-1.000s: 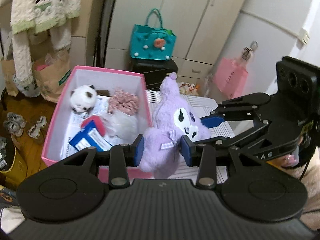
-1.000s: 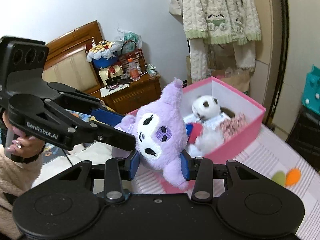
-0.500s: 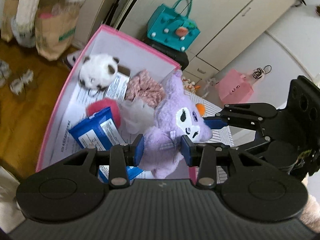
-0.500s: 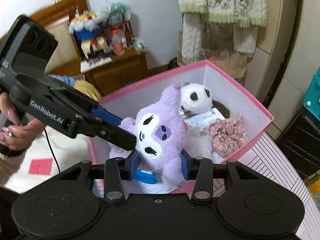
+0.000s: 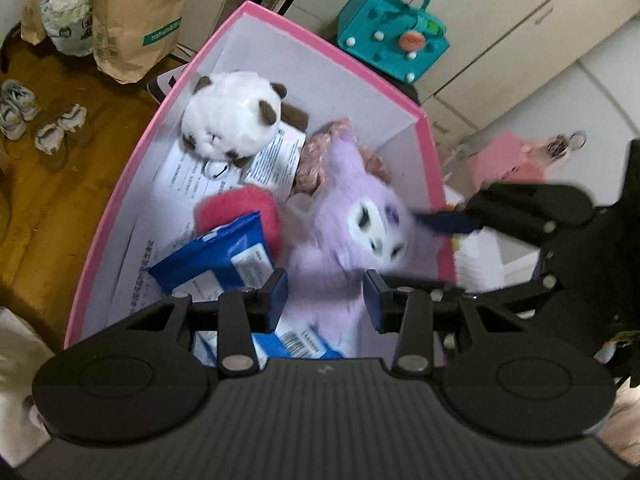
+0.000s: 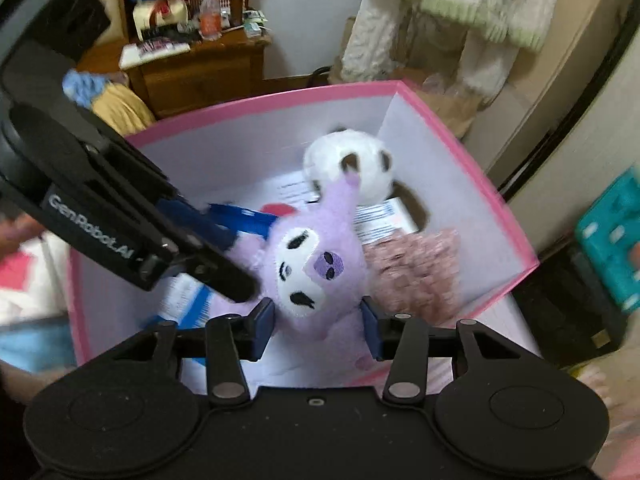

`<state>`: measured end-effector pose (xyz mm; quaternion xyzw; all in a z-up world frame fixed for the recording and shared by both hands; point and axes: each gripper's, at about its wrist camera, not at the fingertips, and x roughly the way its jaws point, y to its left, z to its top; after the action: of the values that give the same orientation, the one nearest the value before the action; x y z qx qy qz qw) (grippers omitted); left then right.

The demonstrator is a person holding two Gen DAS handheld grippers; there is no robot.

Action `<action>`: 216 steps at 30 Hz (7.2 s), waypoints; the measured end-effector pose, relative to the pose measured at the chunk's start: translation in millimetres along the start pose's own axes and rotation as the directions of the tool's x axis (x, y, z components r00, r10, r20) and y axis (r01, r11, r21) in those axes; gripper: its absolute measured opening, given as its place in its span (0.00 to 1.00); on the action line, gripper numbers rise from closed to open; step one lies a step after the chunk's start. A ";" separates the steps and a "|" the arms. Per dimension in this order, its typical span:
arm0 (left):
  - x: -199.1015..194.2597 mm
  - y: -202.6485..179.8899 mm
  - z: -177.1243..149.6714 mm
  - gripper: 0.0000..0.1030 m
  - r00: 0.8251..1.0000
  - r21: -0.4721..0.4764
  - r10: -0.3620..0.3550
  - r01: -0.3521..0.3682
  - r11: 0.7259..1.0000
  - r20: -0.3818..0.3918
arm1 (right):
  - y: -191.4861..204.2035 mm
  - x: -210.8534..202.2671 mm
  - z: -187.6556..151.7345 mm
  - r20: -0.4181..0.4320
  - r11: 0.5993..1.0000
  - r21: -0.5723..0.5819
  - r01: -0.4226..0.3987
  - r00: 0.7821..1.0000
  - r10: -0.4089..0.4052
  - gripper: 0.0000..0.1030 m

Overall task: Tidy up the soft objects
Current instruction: 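Open both tools to drop the doll into the box and withdraw, then move both tools toward the green sponge and orange ball, then grasp the orange ball with the right tool while the left tool grasps the green sponge, then lift the sponge and ball with both tools and carry them over the box, then open both tools to drop the sponge and ball into the box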

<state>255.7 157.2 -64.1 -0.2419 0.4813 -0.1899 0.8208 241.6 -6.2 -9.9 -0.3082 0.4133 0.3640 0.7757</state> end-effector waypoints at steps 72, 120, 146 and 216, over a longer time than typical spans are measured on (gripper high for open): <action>12.3 -238.8 -98.4 0.62 0.994 0.564 0.102 -0.101 0.820 0.029 | -85.4 -141.8 -244.9 0.321 0.924 0.381 -0.022 0.941 -0.110 0.73; 208.1 -202.0 -60.6 0.50 0.935 0.311 0.242 -0.319 0.896 0.260 | -209.3 38.9 -239.2 0.380 0.761 0.599 -0.248 0.925 0.003 0.44; 162.2 -223.7 -84.0 0.35 0.948 0.441 0.249 -0.314 0.841 0.199 | -156.6 -21.5 -258.1 0.319 0.811 0.560 -0.169 0.947 -0.023 0.44; -18.5 -30.1 -15.1 0.37 0.926 0.406 0.355 -0.374 0.834 0.124 | -45.3 30.4 17.8 0.256 0.883 0.354 -0.309 0.940 0.226 0.47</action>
<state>231.4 139.6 -40.1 0.0338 0.4478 -0.1243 0.8848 298.1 -7.6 -19.9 -0.0484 0.4328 0.4088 0.8020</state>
